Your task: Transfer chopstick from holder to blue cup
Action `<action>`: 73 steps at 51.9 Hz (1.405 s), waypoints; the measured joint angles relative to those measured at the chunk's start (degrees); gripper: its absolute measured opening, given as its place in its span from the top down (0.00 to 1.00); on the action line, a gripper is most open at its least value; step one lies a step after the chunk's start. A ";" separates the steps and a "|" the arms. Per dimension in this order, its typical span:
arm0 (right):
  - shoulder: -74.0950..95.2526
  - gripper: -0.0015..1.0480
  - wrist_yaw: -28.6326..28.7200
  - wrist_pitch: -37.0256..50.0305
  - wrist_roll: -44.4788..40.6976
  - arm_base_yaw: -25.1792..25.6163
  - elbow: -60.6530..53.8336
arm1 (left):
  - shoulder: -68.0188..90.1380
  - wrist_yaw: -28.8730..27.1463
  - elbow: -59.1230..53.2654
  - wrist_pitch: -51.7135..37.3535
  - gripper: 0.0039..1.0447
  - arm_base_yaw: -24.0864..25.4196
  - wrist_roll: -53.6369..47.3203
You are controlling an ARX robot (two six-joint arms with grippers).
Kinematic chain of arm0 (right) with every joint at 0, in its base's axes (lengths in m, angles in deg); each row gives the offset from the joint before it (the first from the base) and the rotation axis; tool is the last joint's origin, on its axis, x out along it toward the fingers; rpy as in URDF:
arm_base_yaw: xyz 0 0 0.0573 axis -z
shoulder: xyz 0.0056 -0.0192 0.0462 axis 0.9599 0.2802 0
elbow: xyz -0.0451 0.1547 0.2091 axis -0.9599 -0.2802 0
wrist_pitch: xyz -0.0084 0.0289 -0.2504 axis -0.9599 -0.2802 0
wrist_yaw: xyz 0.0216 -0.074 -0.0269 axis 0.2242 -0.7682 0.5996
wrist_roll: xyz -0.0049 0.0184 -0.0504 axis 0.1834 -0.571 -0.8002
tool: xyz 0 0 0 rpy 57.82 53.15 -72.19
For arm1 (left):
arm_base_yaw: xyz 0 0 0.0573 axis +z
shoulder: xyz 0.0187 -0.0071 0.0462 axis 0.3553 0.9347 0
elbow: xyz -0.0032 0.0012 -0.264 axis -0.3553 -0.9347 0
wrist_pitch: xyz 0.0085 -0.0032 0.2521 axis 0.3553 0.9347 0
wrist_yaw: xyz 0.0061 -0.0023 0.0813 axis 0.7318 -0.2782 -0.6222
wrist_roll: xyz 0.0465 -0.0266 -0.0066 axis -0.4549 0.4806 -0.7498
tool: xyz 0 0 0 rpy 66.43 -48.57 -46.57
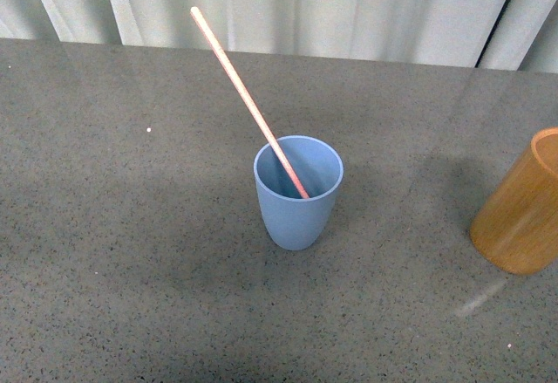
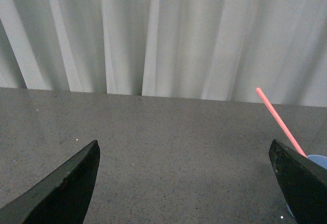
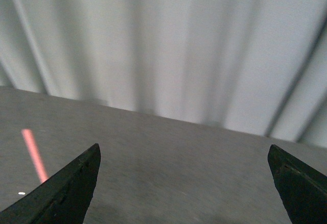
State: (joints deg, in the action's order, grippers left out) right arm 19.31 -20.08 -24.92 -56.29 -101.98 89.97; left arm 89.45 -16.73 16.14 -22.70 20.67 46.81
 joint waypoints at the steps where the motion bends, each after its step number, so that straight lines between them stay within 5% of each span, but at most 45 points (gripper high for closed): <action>1: -2.38 0.10 -0.83 -1.95 0.04 0.90 -1.03 | 0.00 0.00 0.00 0.00 0.06 0.00 0.00; 10: -22.77 0.10 -7.87 -20.37 1.84 6.88 -8.85 | 0.00 -0.02 0.00 0.00 0.06 0.00 0.00; 17: -26.34 0.11 -6.19 -19.89 1.99 7.43 -10.08 | 0.00 0.07 0.00 0.00 0.06 0.00 0.00; 24: -29.09 0.35 3.45 -5.27 0.35 11.37 -17.66 | 0.02 -0.22 0.00 0.00 0.06 0.00 0.00; 28: -33.07 0.53 6.10 -5.07 0.00 14.45 -20.68 | -0.09 -0.15 0.00 0.00 0.06 0.00 0.00; 43: -40.19 0.99 11.30 -7.61 -0.09 19.65 -25.42 | -0.07 -0.13 0.00 0.00 0.06 0.00 0.00; 57: -47.04 0.99 18.86 -11.67 -0.28 27.15 -28.13 | -0.07 -0.09 0.00 0.00 0.06 0.00 0.00; 73: -52.63 0.99 19.04 -15.39 -0.26 28.11 -29.88 | -0.07 -0.11 0.00 0.00 0.06 0.00 0.00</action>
State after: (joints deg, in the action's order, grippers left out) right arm -33.32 -1.04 -40.31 -56.55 -73.87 60.10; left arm 89.38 -16.83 16.14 -22.70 20.67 46.81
